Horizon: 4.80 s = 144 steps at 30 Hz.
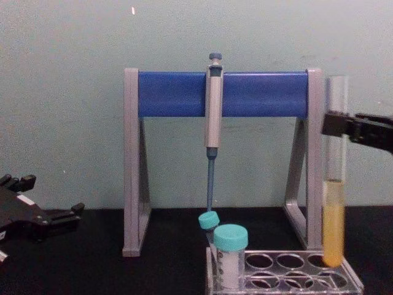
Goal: Pick up the test tube from the test tube rack, shake it, then place it back into the test tube rack.
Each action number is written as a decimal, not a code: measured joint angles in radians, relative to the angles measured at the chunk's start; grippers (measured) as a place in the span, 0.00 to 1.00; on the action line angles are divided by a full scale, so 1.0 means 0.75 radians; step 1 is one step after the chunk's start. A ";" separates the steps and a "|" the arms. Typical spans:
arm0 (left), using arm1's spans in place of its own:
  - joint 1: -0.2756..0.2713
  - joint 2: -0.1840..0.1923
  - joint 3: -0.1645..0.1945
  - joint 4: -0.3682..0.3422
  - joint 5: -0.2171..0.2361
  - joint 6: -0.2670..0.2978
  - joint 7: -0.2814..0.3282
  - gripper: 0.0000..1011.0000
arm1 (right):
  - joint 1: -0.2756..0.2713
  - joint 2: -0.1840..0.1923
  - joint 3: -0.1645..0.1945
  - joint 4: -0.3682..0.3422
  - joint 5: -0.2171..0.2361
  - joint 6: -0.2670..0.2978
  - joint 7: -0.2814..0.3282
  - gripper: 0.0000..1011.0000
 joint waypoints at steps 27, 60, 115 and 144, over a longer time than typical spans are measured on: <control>0.000 0.000 0.000 0.000 0.000 0.000 0.000 0.99 | 0.089 -0.194 -0.008 0.080 -0.250 -0.099 -0.356 0.23; 0.000 0.000 0.000 0.000 0.000 0.000 0.000 0.99 | 0.031 -0.072 -0.010 0.072 -0.047 -0.135 -0.182 0.23; 0.000 0.000 0.000 0.000 0.000 0.000 0.000 0.99 | 0.054 -0.153 -0.056 0.122 -0.148 -0.164 -0.196 0.23; 0.000 0.000 0.000 0.000 0.000 0.000 0.000 0.99 | 0.083 -0.210 -0.093 0.243 -0.199 -0.166 -0.199 0.23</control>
